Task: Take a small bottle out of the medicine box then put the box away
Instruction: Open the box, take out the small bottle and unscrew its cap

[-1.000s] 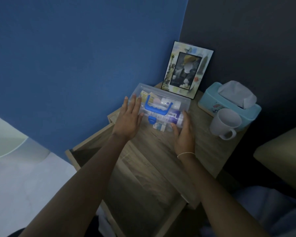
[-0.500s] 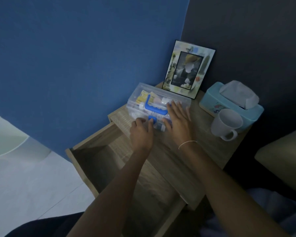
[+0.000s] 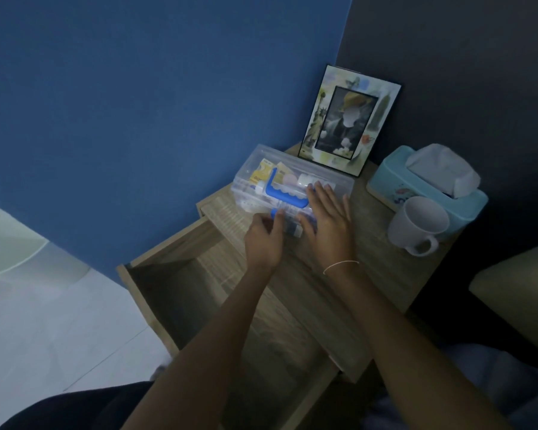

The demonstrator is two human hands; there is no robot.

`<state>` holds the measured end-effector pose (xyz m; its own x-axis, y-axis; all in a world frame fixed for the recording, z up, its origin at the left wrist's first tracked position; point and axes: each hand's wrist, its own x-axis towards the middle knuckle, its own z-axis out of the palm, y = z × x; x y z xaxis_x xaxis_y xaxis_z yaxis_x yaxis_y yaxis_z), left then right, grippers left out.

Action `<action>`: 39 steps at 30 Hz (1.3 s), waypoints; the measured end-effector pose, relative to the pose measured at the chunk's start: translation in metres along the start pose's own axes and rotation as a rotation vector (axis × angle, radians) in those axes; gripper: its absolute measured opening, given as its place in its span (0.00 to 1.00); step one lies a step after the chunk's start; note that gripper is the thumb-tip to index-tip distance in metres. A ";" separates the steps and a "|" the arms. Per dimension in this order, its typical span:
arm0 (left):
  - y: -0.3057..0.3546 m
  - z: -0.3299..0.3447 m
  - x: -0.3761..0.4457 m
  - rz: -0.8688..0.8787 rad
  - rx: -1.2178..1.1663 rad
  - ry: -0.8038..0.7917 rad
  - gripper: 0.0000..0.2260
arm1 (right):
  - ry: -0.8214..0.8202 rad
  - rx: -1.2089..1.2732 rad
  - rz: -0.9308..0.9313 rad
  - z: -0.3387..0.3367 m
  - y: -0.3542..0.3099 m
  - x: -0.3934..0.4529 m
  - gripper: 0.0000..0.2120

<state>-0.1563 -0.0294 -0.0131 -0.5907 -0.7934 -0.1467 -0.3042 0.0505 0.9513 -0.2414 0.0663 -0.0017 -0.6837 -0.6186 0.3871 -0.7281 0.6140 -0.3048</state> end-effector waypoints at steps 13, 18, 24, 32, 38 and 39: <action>-0.009 -0.024 0.009 -0.007 0.061 -0.125 0.10 | 0.008 0.017 0.010 0.000 -0.002 0.000 0.25; -0.009 -0.023 0.012 0.012 0.095 -0.097 0.09 | -0.123 -0.050 -0.026 -0.005 0.001 0.002 0.35; -0.003 -0.022 0.020 -0.062 0.082 -0.125 0.08 | -0.155 -0.090 -0.096 -0.020 0.010 0.008 0.31; -0.001 -0.045 0.018 0.236 0.205 0.200 0.22 | -0.072 0.212 0.148 -0.018 0.013 -0.017 0.35; -0.002 -0.060 0.036 0.365 0.423 -0.121 0.40 | -0.009 0.490 0.458 -0.006 0.001 -0.045 0.33; -0.001 -0.060 0.037 0.360 0.404 -0.128 0.40 | -0.012 0.512 0.469 -0.005 0.000 -0.045 0.33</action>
<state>-0.1328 -0.0952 -0.0032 -0.7888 -0.6043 0.1129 -0.3139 0.5538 0.7713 -0.2108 0.0966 -0.0150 -0.9300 -0.3521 0.1052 -0.2852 0.5109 -0.8109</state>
